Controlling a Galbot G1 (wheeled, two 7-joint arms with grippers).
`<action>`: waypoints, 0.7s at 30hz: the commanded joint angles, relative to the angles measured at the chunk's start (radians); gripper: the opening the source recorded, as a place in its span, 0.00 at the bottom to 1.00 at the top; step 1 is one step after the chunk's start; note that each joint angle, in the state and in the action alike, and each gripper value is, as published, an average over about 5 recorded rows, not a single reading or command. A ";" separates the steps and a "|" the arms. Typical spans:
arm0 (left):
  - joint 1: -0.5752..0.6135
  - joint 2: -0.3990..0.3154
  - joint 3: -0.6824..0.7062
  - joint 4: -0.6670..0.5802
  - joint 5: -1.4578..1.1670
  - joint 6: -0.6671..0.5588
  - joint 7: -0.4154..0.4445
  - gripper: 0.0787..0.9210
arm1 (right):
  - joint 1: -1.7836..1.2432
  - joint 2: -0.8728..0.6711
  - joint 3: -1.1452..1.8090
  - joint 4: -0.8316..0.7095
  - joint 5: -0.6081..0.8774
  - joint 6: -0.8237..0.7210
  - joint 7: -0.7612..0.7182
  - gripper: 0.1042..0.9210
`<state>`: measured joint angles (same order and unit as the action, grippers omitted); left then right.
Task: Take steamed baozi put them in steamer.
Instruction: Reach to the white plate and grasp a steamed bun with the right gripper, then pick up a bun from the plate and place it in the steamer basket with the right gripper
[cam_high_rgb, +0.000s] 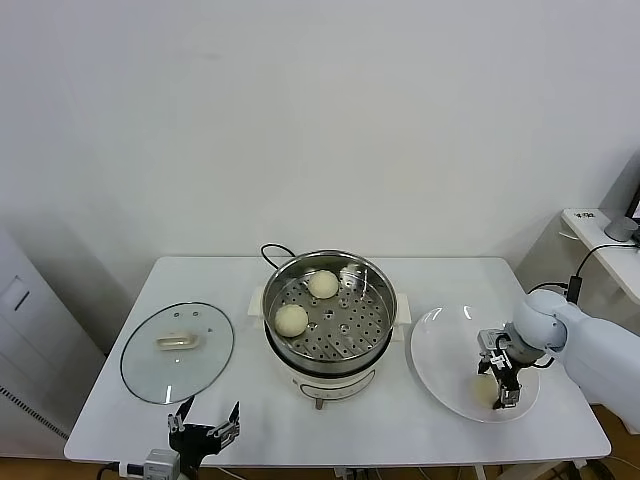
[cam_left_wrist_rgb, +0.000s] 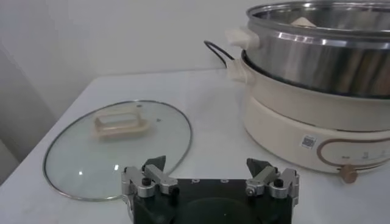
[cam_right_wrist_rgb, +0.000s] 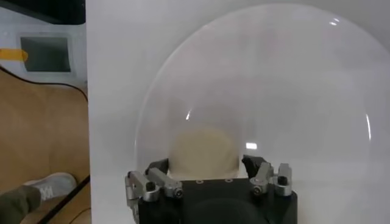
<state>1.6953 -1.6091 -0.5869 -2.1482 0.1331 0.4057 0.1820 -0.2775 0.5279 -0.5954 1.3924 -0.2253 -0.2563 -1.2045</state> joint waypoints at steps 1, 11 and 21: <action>0.000 -0.008 0.001 0.000 0.001 0.000 0.000 0.88 | -0.004 0.001 0.009 -0.002 -0.001 -0.001 0.001 0.63; -0.007 -0.013 0.013 0.003 0.009 -0.002 -0.004 0.88 | 0.146 -0.048 -0.045 0.038 0.078 -0.018 -0.012 0.50; -0.032 -0.024 0.014 0.004 0.045 -0.015 -0.015 0.88 | 1.001 -0.006 -0.719 0.066 0.397 -0.042 -0.042 0.49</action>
<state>1.6702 -1.6091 -0.5723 -2.1415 0.1607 0.3934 0.1703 0.0795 0.4819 -0.8356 1.4464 -0.0607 -0.2879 -1.2334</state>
